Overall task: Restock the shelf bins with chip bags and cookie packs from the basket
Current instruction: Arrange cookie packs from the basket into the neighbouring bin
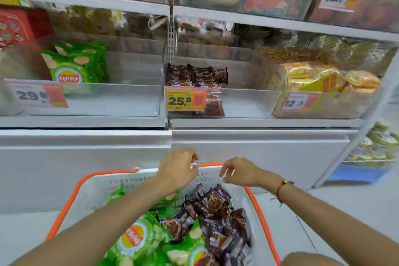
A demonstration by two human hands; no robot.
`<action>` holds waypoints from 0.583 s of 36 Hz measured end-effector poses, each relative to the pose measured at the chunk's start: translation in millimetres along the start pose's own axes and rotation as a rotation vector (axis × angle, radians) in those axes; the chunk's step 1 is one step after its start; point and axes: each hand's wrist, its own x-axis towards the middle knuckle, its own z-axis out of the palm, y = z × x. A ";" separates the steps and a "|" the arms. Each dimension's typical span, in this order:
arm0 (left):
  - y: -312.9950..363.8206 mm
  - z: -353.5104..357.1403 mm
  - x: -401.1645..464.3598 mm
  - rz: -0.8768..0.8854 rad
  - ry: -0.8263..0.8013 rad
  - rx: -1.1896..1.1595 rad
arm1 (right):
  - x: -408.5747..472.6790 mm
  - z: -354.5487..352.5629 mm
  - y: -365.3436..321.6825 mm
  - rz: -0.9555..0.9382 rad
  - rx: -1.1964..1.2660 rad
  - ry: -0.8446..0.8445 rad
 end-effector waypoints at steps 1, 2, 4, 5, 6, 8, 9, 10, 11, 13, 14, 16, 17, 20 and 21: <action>-2.1 10.2 -3.5 -0.007 -0.054 0.018 | 0.8 8.0 1.7 0.015 -0.010 -0.023; -4.6 20.3 -6.8 -0.009 -0.110 0.044 | 2.5 16.0 3.4 0.029 -0.020 -0.047; -9.4 40.3 -11.6 -0.001 -0.228 0.104 | 6.1 31.1 7.0 0.048 -0.037 -0.092; -12.0 50.0 -13.2 0.000 -0.288 0.123 | 8.2 38.8 9.3 0.059 -0.046 -0.115; -14.8 59.7 -14.4 -0.003 -0.349 0.126 | 10.0 46.1 11.3 0.066 -0.066 -0.139; -19.4 77.6 -15.6 -0.011 -0.464 0.102 | 12.9 59.4 15.7 0.067 -0.141 -0.182; -21.5 86.4 -15.6 -0.008 -0.504 0.086 | 14.2 65.6 17.9 0.068 -0.184 -0.196; -23.1 95.0 -15.4 -0.005 -0.529 0.070 | 15.8 71.3 20.3 0.068 -0.224 -0.206; -24.5 103.5 -14.9 -0.008 -0.542 0.051 | 17.6 76.7 22.2 0.066 -0.260 -0.206; -25.6 119.2 -13.4 -0.026 -0.555 0.014 | 21.4 86.6 25.3 0.057 -0.330 -0.184; -25.6 126.7 -12.0 -0.035 -0.553 0.011 | 23.5 91.3 27.0 0.050 -0.372 -0.165; -25.1 141.0 -9.0 -0.055 -0.524 0.026 | 28.1 100.2 30.8 0.039 -0.487 -0.123; -25.0 149.2 -6.2 -0.066 -0.505 0.029 | 31.0 104.5 34.3 0.034 -0.553 -0.105; -26.5 165.8 -2.4 -0.116 -0.449 0.001 | 36.3 116.9 40.9 0.026 -0.614 -0.092; -27.7 170.5 0.1 -0.125 -0.425 -0.013 | 38.8 120.1 42.8 0.027 -0.579 -0.088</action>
